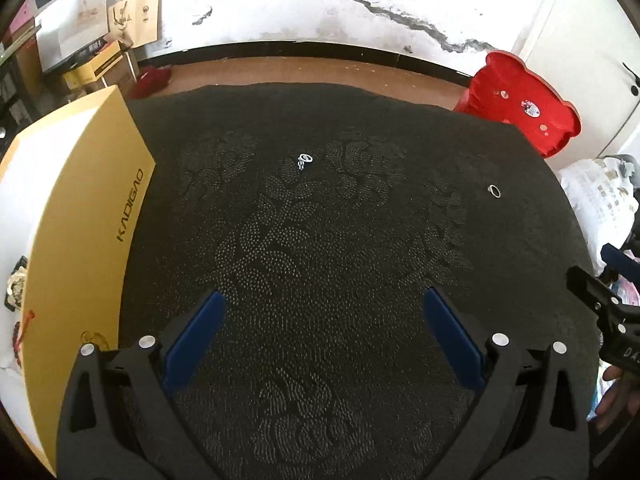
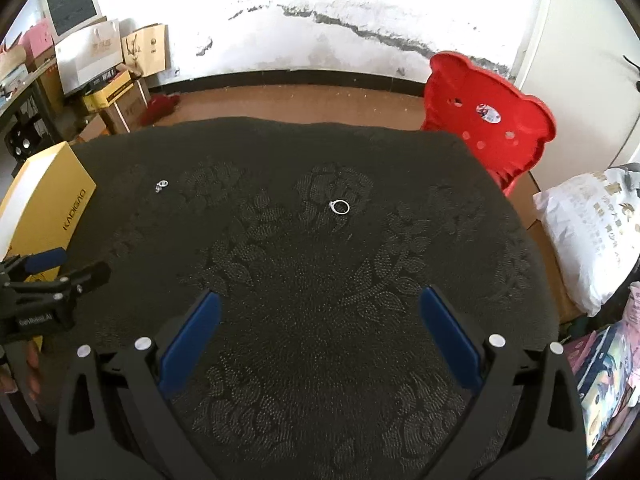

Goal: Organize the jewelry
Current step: 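Move the left tool over the silver charm while the right tool approaches the silver ring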

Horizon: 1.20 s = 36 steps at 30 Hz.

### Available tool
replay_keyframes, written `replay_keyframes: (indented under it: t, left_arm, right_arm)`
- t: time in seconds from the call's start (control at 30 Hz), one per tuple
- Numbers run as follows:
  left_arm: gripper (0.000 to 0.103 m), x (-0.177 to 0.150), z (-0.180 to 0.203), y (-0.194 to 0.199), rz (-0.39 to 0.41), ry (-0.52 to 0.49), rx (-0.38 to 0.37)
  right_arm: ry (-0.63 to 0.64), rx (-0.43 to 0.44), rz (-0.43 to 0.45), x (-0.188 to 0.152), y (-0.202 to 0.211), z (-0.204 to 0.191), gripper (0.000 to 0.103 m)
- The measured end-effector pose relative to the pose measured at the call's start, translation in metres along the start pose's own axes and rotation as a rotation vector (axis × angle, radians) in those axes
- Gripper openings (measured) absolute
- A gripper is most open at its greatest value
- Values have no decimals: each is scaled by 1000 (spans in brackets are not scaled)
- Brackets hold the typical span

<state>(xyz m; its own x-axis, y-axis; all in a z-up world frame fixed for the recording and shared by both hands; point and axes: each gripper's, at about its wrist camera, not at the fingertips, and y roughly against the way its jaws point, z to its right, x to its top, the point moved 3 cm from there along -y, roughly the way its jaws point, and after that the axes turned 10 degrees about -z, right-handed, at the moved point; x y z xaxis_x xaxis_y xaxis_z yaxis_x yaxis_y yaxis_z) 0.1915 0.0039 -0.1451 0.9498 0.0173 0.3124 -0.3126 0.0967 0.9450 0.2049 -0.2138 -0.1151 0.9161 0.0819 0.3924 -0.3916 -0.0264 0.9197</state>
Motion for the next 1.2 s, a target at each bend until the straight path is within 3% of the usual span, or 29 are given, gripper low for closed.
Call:
replay_keyframes:
  t: [0.53, 1.0, 1.2]
  left_arm:
    - [97, 24, 7, -14, -3, -22, 8]
    - [97, 79, 1, -77, -35, -13, 41]
    - [97, 100, 3, -86, 1, -27, 45]
  right_arm:
    - [-7, 11, -31, 18, -23, -2, 96]
    - [6, -6, -85, 44, -68, 3, 96]
    - [-2, 10, -86, 54, -82, 14, 96]
